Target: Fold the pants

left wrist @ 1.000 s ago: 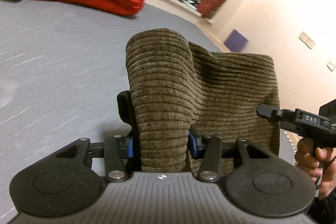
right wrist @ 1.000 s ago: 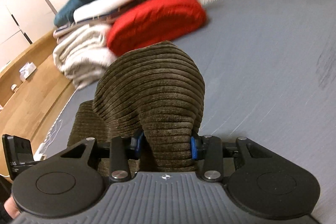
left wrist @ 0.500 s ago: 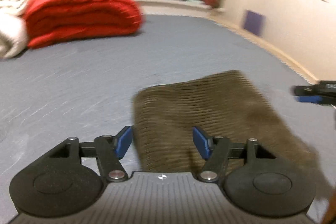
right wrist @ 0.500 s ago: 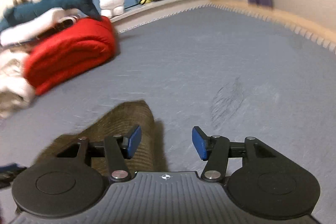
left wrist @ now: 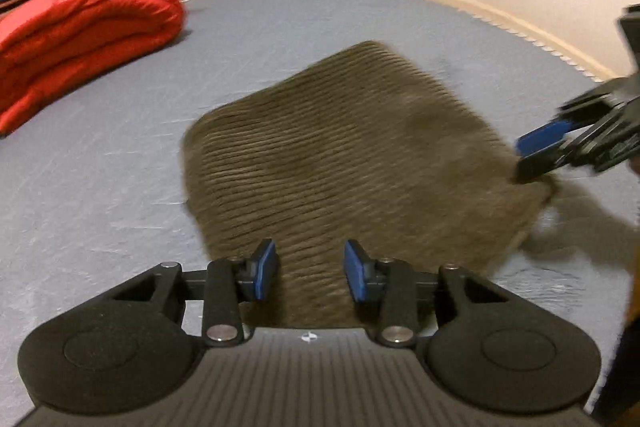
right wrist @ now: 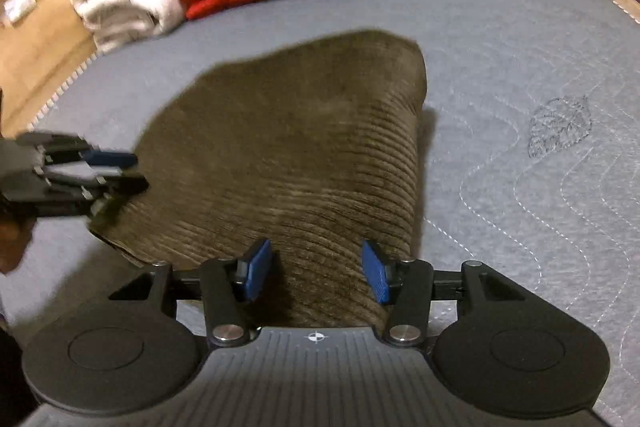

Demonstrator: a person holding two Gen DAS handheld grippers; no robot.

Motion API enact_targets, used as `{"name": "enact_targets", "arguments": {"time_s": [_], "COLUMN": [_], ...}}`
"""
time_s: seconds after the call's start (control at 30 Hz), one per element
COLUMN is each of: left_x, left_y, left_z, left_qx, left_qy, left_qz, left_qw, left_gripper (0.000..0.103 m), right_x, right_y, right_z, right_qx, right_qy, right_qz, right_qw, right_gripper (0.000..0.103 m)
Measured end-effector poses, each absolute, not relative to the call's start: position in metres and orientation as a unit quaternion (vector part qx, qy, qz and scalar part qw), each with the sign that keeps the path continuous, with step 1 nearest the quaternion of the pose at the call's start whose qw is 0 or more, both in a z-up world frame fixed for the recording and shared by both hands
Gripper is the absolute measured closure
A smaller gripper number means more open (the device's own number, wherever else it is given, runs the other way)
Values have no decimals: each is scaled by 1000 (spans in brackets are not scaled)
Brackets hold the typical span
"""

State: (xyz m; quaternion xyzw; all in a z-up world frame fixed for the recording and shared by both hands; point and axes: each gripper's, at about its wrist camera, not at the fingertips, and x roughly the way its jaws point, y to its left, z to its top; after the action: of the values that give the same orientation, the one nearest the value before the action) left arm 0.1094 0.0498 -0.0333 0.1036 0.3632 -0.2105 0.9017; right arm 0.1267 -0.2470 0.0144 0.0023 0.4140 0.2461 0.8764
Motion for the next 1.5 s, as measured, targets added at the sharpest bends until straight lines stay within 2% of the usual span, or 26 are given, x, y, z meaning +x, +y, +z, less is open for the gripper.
{"name": "enact_targets", "arguments": {"time_s": [0.13,0.23,0.3,0.37,0.4,0.47,0.53,0.63,0.73,0.8,0.97,1.13,1.2,1.37,1.4,1.47,1.5], "left_x": [104,104,104,103,104,110,115,124,136,140,148,153,154,146,141,133,131], "left_y": [35,37,46,55,60,66,72,79,89,95,113,118,115,98,91,79,77], "left_z": [-53,-43,-31,-24,-23,-25,-30,-37,-44,-52,-58,-65,-67,-56,-53,-48,-48], "left_qx": [159,142,104,76,63,35,14,-10,-31,-48,-127,-186,-187,-150,-137,-113,-106], "left_qy": [378,377,357,331,323,322,336,356,381,401,429,453,453,443,440,432,429], "left_qz": [-226,-214,-196,-170,-153,-124,-103,-85,-71,-66,-75,-86,-99,-82,-76,-69,-67], "left_qw": [884,890,908,925,932,938,936,931,921,912,891,868,866,880,884,892,895], "left_gripper": [57,54,45,28,25,24,24,24,24,24,19,21,29,46,47,48,48], "right_x": [117,126,128,134,140,157,177,209,237,251,258,245,247,265,269,276,279], "right_y": [-238,-244,-247,-248,-249,-250,-250,-248,-246,-248,-236,-236,-237,-235,-234,-232,-230], "right_z": [-3,5,17,28,32,32,26,7,-19,-36,-37,-10,-9,-19,-20,-20,-21], "right_qx": [-107,-74,-60,-38,-19,16,48,89,89,105,74,107,111,99,96,88,80], "right_qy": [436,442,409,366,349,332,326,332,369,391,381,329,306,330,331,331,332], "right_qz": [256,246,225,200,185,155,124,91,50,28,16,3,2,-8,-12,-21,-25], "right_qw": [856,859,882,908,918,930,936,935,924,914,921,938,945,939,939,939,940], "right_gripper": [51,52,53,49,47,39,39,39,46,46,46,46,45,44,44,52,53]}}
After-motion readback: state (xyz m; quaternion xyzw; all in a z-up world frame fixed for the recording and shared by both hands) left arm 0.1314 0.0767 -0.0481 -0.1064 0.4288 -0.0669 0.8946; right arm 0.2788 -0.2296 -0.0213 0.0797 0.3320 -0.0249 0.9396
